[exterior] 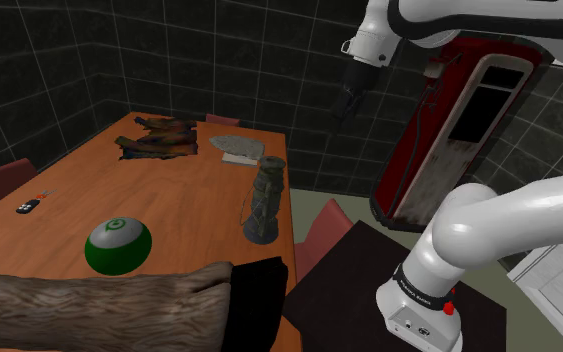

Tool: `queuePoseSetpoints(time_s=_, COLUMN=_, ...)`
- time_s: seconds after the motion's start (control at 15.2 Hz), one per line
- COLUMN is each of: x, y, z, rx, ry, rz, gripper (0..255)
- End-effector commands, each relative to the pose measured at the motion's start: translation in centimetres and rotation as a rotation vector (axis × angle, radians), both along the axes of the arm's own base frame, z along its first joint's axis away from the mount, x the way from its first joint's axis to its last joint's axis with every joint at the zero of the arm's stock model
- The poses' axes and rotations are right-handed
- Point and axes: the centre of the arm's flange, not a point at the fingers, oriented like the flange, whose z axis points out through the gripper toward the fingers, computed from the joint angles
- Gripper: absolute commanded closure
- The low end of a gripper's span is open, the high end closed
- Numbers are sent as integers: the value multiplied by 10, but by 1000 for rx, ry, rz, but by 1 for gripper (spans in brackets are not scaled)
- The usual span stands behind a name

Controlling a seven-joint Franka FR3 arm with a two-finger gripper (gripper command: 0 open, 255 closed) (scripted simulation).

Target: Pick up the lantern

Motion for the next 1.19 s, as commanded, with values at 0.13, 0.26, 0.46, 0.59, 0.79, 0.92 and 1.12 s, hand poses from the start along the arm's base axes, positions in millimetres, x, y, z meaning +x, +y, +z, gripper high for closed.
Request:
queuePoseSetpoints(time_s=0.13, x=3, y=18, z=-20, rx=2, ry=-1, rz=-123, gripper=0)
queuePoseSetpoints(time_s=0.26, x=8, y=35, z=-40, rx=4, ry=-2, rz=-246, gripper=0)
queuePoseSetpoints(time_s=0.46, x=20, y=59, z=-69, rx=7, ry=-3, rz=-431, gripper=0)
queuePoseSetpoints(time_s=0.59, x=30, y=74, z=-89, rx=10, ry=-4, rz=-554, gripper=0)
queuePoseSetpoints(time_s=0.79, x=49, y=93, z=-118, rx=13, ry=-6, rz=-739, gripper=0)
queuePoseSetpoints(time_s=0.92, x=63, y=104, z=-138, rx=15, ry=-7, rz=-862, gripper=0)
queuePoseSetpoints(time_s=1.12, x=87, y=118, z=-167, rx=18, ry=-8, rz=-1046, gripper=0)
